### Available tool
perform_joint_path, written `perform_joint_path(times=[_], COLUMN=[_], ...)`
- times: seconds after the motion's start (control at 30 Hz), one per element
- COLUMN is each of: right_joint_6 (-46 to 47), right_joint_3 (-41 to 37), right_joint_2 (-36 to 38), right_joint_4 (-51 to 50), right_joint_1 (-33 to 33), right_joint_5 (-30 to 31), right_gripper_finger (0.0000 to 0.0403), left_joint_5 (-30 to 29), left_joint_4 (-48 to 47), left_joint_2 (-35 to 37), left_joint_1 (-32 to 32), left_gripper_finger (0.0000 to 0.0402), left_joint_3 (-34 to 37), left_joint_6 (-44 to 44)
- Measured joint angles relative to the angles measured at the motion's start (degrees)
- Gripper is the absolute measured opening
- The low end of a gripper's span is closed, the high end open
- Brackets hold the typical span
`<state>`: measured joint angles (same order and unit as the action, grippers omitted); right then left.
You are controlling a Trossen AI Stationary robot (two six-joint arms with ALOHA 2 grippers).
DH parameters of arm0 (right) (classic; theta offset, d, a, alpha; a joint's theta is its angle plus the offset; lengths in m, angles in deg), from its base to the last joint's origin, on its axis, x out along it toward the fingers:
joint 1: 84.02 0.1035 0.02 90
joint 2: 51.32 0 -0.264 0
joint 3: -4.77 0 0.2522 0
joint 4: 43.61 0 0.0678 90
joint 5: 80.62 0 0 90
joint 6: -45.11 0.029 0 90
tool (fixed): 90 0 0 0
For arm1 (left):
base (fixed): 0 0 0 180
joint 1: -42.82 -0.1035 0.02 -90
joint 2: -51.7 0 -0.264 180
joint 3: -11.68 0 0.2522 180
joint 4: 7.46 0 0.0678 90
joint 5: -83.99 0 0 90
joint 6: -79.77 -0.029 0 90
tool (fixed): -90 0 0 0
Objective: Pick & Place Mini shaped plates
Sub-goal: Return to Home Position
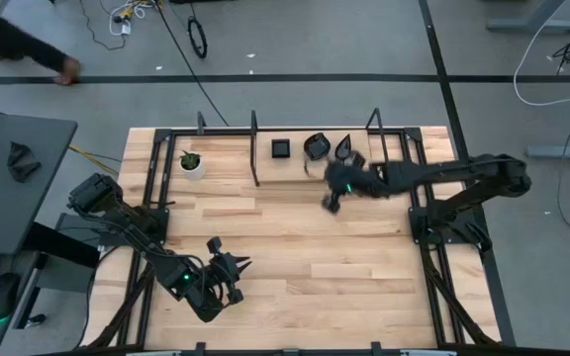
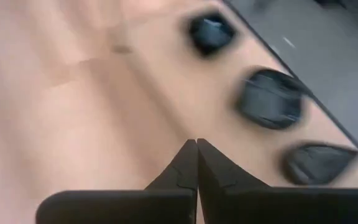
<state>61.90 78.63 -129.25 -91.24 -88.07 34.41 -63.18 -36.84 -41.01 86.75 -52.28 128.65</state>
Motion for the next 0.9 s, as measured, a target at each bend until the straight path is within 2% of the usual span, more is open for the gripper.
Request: perform_joint_path(times=[0.07, 0.2, 0.43, 0.63, 0.77, 0.9], right_joint_6=[-2.88, -9.91, 1.16, 6.06, 4.60, 1.62], right_joint_3=[0.00, -4.59, -24.38, -38.62, -43.08, -45.44], right_joint_2=[1.27, 6.75, 26.78, 47.99, 62.90, 74.07], right_joint_4=[-0.18, 3.72, 18.41, 22.15, 22.46, 18.11], right_joint_1=[6.28, 16.58, 25.79, 26.04, 23.57, 21.56], right_joint_5=[-0.96, -8.57, -10.33, -12.45, -13.13, -15.99], right_gripper_finger=[0.0003, 0.0005, 0.0004, 0.0004, 0.0003, 0.0002], left_joint_5=[0.00, 0.01, -0.02, -0.17, -0.13, 0.69], left_joint_4=[-0.01, 0.00, 0.61, 0.77, 0.92, 1.14], left_joint_2=[0.00, 0.00, 0.00, 0.00, 0.00, 0.00], left_joint_1=[0.00, 0.00, -0.06, -1.43, -3.45, -5.61], left_gripper_finger=[0.0055, 0.0055, 0.0055, 0.0055, 0.0055, 0.0055], left_joint_3=[0.00, 0.00, 0.00, 0.00, 0.00, 0.00], left_joint_6=[0.00, 0.00, -0.47, -0.66, -0.66, -0.68])
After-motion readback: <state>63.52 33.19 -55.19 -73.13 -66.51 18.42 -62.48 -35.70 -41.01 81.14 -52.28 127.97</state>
